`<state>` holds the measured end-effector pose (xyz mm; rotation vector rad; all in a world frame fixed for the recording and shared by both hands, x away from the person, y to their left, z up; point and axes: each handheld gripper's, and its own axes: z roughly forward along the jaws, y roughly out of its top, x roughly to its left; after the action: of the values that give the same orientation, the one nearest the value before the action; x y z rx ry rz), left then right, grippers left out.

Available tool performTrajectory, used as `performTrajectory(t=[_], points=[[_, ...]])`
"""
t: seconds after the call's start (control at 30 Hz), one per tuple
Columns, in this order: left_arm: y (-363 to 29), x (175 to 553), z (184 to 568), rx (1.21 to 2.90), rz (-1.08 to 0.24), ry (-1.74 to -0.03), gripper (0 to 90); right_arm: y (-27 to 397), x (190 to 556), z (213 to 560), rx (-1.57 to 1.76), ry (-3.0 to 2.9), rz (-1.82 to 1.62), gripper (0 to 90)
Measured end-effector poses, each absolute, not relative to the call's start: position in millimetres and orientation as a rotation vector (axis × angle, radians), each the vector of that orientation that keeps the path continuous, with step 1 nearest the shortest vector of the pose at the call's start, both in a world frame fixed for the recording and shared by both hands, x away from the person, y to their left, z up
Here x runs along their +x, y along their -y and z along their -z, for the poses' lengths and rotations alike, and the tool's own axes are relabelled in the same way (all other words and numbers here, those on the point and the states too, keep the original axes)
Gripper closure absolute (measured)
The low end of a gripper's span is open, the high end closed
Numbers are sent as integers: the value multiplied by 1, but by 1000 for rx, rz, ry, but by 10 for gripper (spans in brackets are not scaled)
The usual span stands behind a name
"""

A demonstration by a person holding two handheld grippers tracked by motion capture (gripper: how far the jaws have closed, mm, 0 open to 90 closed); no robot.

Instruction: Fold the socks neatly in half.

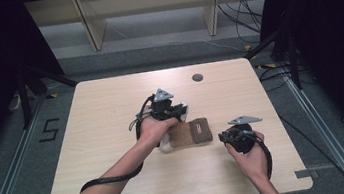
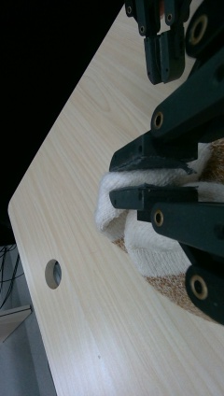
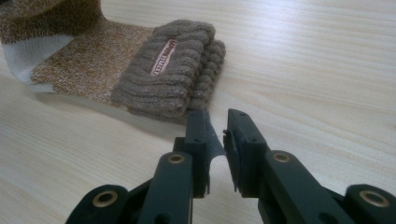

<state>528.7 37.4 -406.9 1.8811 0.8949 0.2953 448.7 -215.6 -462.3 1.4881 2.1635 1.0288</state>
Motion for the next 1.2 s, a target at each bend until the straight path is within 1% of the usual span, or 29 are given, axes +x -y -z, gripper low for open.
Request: performTrajectory(t=[0.33,0.43,0.47,0.67,0.73,1.17,1.2], points=[[-33,530,412,1886,-296,-890,806,213,450,462,1481,-2161,-1019,789],[-29,530,413,1893,-295,-891,805,213,448,461,1528,-2162,-1023,789],[-28,531,414,1897,-300,-888,805,214,449,461,1491,-2162,-1021,789],[-23,530,419,1928,-306,-873,804,213,449,461,1503,-2156,-1027,788],[-20,530,421,1914,-303,-882,803,214,451,461,1446,-2168,-1021,788],[-11,527,429,1944,-294,-880,801,209,450,461,1459,-2165,-1044,787],[-11,526,429,1947,-309,-878,801,209,449,459,1464,-2164,-1020,786]])
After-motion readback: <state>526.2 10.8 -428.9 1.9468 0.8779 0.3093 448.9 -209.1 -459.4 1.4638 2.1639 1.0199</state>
